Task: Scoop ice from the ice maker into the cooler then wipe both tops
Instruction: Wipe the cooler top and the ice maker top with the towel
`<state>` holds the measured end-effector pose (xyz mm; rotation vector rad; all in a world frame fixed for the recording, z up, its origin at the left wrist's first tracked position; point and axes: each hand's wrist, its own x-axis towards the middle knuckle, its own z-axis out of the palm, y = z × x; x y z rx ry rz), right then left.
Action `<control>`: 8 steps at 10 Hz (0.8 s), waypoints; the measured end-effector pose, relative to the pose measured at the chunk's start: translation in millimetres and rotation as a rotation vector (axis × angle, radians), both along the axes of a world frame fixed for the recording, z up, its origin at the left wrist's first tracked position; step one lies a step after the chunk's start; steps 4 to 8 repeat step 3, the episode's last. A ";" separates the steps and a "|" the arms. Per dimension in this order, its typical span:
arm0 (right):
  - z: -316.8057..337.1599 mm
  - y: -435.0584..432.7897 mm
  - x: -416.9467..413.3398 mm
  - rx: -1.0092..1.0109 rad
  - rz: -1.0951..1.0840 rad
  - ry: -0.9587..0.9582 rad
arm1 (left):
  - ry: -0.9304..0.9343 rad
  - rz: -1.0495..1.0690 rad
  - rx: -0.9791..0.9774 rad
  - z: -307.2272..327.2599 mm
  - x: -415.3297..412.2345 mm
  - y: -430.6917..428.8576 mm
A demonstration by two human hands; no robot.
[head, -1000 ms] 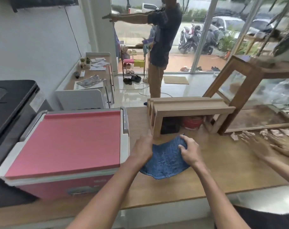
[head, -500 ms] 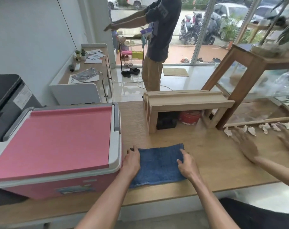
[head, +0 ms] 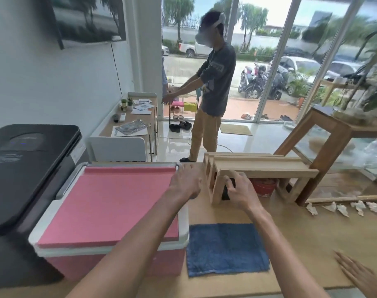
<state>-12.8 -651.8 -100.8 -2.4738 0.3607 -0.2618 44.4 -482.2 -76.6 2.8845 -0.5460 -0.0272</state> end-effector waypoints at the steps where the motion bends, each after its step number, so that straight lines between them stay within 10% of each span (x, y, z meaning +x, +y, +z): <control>1: 20.6 49.0 13.1 0.010 0.099 -0.057 | -0.055 0.038 -0.011 5.8 9.3 59.5; 8: 13.8 157.5 23.2 -0.145 0.215 -0.069 | 0.032 0.187 0.012 -12.2 0.7 175.5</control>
